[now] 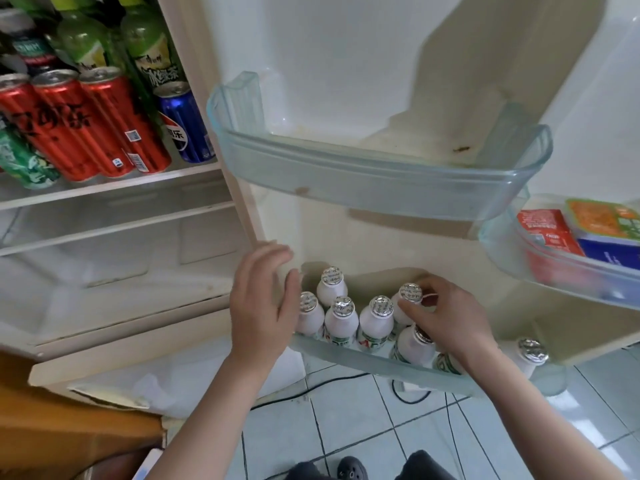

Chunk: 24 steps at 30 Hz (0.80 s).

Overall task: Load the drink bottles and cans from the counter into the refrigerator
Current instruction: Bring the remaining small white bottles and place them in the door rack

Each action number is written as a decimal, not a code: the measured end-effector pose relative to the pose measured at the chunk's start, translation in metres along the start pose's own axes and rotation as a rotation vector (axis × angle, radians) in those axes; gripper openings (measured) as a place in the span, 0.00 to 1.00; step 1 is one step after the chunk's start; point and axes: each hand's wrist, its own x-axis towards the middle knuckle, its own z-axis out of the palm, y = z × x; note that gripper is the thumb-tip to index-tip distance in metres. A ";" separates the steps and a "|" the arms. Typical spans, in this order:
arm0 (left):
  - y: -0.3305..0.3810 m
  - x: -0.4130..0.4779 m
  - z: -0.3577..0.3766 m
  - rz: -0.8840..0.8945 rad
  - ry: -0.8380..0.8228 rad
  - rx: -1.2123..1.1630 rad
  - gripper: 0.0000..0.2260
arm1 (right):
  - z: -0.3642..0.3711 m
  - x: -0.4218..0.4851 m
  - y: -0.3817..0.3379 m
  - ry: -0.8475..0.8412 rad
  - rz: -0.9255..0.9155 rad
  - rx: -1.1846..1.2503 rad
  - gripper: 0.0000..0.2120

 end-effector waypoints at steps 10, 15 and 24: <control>-0.028 0.059 -0.004 0.159 0.074 -0.048 0.29 | -0.002 -0.025 -0.025 0.250 0.001 -0.070 0.14; -0.044 0.063 0.014 0.223 0.037 -0.071 0.30 | 0.009 -0.041 -0.056 0.358 -0.196 0.045 0.08; -0.052 0.062 0.030 0.209 0.077 -0.171 0.27 | 0.052 -0.042 -0.100 0.116 -0.505 -0.177 0.11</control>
